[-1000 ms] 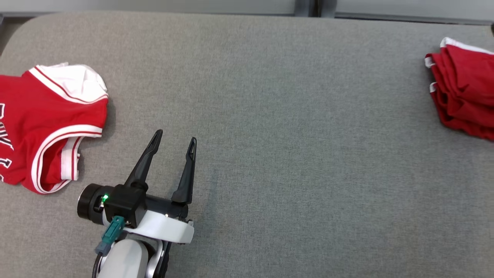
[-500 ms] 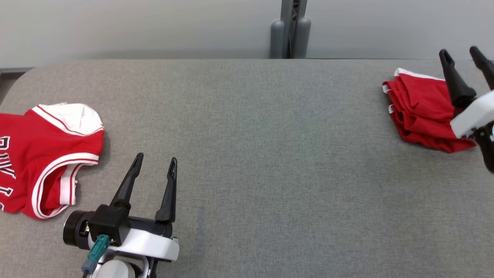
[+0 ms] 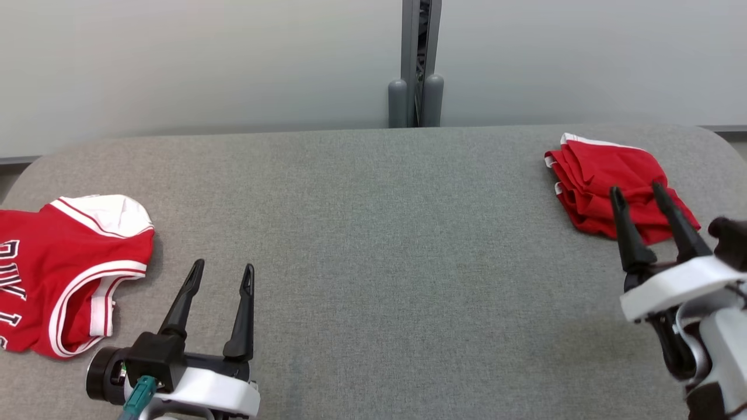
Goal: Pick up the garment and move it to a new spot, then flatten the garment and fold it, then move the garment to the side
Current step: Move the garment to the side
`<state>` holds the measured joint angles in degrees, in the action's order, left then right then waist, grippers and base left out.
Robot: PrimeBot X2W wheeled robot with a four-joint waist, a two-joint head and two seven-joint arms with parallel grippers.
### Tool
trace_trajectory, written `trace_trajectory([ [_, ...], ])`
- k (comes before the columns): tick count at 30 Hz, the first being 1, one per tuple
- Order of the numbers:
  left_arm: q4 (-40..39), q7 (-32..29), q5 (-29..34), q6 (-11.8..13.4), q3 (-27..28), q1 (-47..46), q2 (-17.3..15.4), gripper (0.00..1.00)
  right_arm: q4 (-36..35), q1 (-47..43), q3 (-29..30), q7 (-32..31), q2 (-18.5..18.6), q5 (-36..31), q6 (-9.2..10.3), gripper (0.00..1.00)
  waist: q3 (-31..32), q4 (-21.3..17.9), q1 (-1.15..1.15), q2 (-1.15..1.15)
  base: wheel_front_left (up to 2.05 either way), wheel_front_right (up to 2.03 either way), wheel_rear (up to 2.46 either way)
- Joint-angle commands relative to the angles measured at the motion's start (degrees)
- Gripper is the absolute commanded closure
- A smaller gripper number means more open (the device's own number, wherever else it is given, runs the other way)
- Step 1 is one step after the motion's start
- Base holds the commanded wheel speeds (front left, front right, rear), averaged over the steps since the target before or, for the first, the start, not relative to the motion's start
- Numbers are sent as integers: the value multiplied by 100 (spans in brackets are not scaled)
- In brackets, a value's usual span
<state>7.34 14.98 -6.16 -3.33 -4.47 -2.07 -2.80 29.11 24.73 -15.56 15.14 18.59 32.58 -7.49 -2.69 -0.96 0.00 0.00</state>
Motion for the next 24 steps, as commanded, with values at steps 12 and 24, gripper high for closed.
trace_trajectory([
  [12, 150, 21, -57, 35, 264, 423, -43, 0, -1131, -1802, 1114, 6, -928, -1176, -1, 0, 419, 45, 0, 0, 0, 0, 0],
  [24, 410, 21, 211, 256, 382, 571, -203, 0, -991, -2131, 1345, 6, -1163, -1674, -1, 0, 511, 9, 0, 0, 0, 0, 0],
])
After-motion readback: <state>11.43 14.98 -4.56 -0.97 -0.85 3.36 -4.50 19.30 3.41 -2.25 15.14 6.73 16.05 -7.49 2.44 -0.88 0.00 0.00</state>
